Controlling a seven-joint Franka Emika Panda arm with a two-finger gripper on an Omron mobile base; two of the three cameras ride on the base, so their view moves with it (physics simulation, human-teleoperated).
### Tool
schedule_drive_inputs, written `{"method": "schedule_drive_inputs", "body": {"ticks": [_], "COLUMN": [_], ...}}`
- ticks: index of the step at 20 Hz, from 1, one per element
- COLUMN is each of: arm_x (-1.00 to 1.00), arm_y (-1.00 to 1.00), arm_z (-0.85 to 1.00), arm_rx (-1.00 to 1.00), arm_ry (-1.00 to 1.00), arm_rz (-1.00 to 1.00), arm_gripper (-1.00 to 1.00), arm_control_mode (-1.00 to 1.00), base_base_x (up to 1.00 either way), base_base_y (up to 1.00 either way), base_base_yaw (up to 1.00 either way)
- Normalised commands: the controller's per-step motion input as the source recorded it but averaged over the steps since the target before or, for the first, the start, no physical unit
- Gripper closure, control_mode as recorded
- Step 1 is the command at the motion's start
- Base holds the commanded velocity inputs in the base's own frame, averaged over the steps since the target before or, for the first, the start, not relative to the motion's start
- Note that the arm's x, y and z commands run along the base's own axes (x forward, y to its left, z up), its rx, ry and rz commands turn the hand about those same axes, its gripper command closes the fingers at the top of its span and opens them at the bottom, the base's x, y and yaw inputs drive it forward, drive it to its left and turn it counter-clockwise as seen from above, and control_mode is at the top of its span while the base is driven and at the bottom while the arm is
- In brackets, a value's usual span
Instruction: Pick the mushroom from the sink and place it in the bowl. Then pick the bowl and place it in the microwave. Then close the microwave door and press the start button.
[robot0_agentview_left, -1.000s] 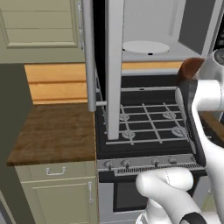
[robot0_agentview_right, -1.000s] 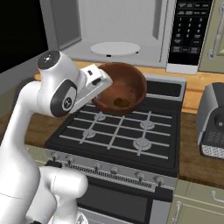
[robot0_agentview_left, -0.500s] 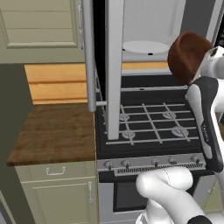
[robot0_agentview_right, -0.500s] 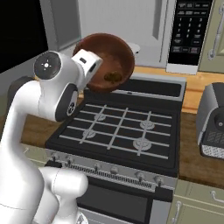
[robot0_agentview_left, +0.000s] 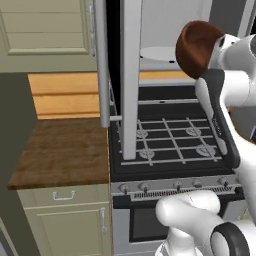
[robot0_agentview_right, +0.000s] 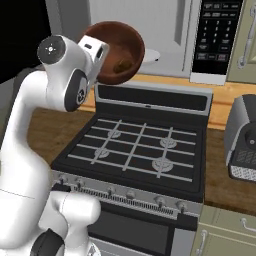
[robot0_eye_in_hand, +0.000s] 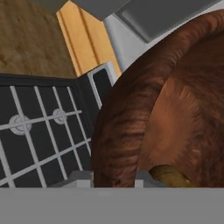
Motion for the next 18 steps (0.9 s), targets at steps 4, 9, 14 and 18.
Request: {"method": "schedule_drive_inputs", "body": {"ticks": [4,9,14,18], "arm_x": [0.94,0.75,0.66,0.62], "arm_y": [0.05,0.0,0.0,0.0], "arm_z": [0.1,0.1,0.01,0.0], "arm_rx": [-0.07,-0.03,-0.03,-0.02], "arm_ry": [0.2,0.01,0.0,0.0], "arm_rz": [0.01,0.1,0.07,0.02], "arm_gripper": [1.0,1.0,1.0,1.0], "arm_control_mode": [-1.0,-1.0,-1.0,-1.0], "base_base_x": [0.0,0.0,0.0,0.0], "base_base_y": [0.0,0.0,0.0,0.0], "base_base_yaw": [0.0,0.0,0.0,0.0]}}
